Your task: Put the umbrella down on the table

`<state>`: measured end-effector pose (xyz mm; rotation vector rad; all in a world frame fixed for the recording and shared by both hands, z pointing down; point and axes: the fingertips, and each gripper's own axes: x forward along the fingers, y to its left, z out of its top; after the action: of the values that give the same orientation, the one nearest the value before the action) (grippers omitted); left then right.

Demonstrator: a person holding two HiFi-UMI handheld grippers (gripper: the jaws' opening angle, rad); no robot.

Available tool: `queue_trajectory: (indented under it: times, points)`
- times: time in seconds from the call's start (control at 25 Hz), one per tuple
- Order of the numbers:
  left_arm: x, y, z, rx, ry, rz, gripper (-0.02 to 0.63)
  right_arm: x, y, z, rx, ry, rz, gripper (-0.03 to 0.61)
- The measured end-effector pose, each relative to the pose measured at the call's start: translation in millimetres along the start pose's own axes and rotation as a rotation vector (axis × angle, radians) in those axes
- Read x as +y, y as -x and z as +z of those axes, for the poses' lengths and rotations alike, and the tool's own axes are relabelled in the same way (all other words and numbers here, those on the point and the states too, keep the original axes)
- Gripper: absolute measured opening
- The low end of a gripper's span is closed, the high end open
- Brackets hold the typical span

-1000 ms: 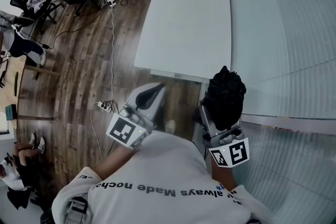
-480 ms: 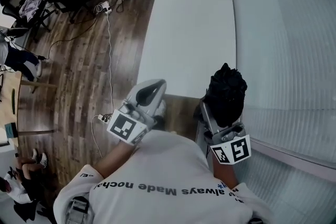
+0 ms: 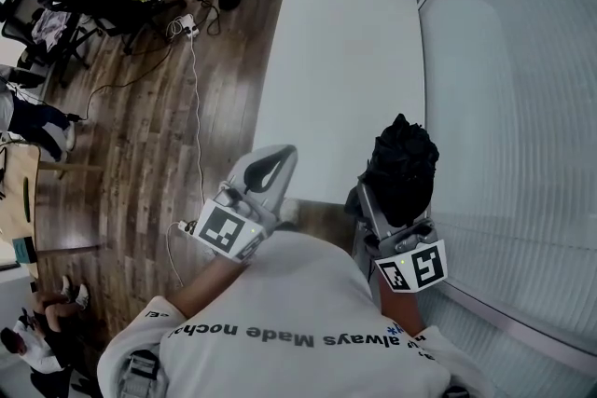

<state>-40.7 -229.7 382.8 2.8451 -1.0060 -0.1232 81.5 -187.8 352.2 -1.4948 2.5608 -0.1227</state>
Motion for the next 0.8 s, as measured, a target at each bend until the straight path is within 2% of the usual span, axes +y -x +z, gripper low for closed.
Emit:
queue_trajectory:
  times: [0.48,0.8]
  points:
    - [55,-55,-6,0.001,-0.002,-0.039,0.003,-41,-60,-11,-0.014,0.004,-0.025,0.267]
    - [51,-82,-12,0.010,0.002,-0.033,0.003,-71,-58,-16,-0.002,-0.009,-0.029,0.267]
